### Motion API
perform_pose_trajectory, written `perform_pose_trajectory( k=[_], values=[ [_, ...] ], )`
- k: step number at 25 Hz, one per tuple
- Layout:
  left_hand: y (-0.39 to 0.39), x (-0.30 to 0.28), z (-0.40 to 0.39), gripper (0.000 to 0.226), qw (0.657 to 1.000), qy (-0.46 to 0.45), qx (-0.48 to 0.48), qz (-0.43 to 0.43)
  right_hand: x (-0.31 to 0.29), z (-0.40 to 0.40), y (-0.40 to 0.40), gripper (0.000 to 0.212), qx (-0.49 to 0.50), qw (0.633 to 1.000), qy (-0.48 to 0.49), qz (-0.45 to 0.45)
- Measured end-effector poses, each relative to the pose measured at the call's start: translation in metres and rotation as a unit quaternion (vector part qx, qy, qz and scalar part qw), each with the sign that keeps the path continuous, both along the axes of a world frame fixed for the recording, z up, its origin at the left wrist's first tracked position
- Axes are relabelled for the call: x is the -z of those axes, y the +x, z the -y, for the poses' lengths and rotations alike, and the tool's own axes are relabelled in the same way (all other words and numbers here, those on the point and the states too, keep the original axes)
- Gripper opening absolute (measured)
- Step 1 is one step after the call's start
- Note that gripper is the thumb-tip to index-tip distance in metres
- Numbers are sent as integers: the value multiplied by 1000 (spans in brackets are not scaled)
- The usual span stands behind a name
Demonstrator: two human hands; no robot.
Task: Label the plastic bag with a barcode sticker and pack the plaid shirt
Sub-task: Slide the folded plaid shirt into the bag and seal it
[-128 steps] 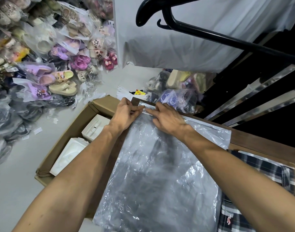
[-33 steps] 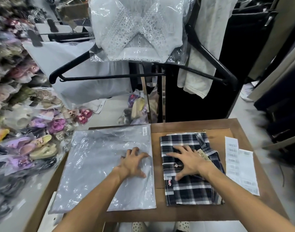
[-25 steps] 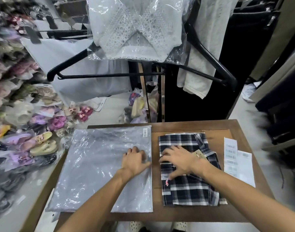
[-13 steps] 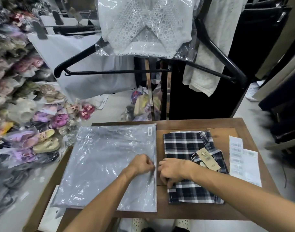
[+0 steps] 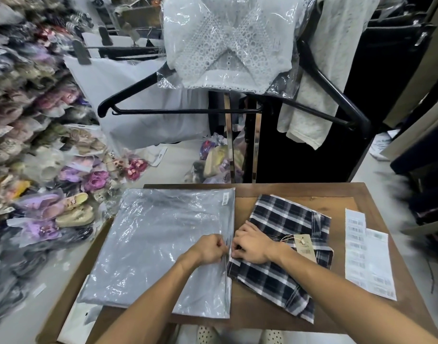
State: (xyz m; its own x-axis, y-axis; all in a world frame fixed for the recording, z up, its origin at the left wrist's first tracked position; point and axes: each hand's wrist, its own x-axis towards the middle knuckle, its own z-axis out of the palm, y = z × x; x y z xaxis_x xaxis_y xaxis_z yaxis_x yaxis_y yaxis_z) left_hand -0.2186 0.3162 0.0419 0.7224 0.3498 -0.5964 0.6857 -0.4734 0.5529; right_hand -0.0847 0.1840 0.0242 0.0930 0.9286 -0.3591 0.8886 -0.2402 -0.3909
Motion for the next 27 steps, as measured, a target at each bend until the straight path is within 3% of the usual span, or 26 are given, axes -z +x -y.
perform_pose_trajectory(
  k=[5, 11, 17, 20, 22, 24, 27],
  values=[
    [-3, -11, 9, 22, 1000, -8, 26, 3, 10, -1, -9, 32, 61, 996, 38, 53],
    [-8, -5, 12, 31, 1000, -11, 18, 6, 12, -15, -17, 23, 256, 966, 41, -8],
    [-9, -4, 12, 33, 999, 8, 33, 3, 12, -25, -17, 22, 342, 937, 64, -22],
    [-11, -2, 11, 36, 999, 22, 40, 3, 3, -10, -5, 38, 220, 971, 96, 19],
    [-11, -1, 9, 36, 998, 31, 47, 10, 0, 17, 6, 45, 44, 986, 120, 102],
    [-12, 0, 7, 35, 999, 24, 44, 13, 4, 43, 15, 54, -100, 979, 95, 150],
    [-14, 2, 11, 35, 999, -12, 34, 15, 20, 60, 19, 59, -137, 979, 51, 139]
  ],
)
